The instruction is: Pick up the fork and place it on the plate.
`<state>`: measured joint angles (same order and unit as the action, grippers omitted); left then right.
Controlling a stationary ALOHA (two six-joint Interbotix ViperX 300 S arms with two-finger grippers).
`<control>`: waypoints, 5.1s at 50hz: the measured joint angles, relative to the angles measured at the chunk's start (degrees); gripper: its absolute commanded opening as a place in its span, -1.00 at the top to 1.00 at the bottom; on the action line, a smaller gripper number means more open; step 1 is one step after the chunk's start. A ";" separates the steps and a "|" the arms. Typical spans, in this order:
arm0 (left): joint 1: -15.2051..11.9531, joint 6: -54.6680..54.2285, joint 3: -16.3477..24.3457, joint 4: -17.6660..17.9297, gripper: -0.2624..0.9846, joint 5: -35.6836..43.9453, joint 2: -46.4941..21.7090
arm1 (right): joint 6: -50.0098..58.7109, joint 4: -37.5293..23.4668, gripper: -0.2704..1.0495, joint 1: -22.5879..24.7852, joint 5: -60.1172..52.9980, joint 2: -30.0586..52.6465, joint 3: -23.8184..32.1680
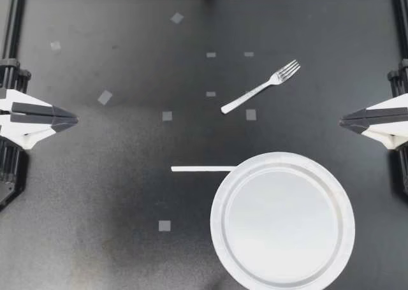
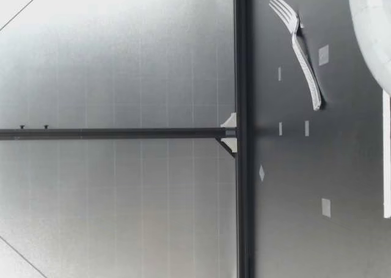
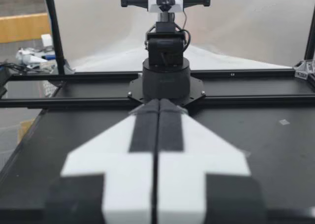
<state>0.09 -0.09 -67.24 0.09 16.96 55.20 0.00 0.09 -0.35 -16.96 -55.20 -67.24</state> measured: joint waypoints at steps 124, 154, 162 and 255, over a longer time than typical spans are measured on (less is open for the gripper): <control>-7.38 0.18 -2.02 21.18 0.67 -20.83 0.00 | -41.40 -5.45 -0.26 -26.98 52.47 63.90 37.27; -7.38 0.18 -2.72 21.27 0.67 -18.98 0.00 | -41.66 -4.13 -0.25 -26.98 52.73 67.06 38.06; -7.38 0.18 -3.25 21.18 0.67 -18.81 0.00 | -41.66 -3.87 -0.25 -26.98 52.73 67.32 38.14; -7.38 -41.04 -1.85 25.84 0.43 -10.02 1.32 | -37.35 -48.60 0.57 -13.62 34.10 53.35 51.06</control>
<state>-7.29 -41.13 -69.08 25.93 6.94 56.51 -37.35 -48.52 -13.97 17.14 -1.85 -16.17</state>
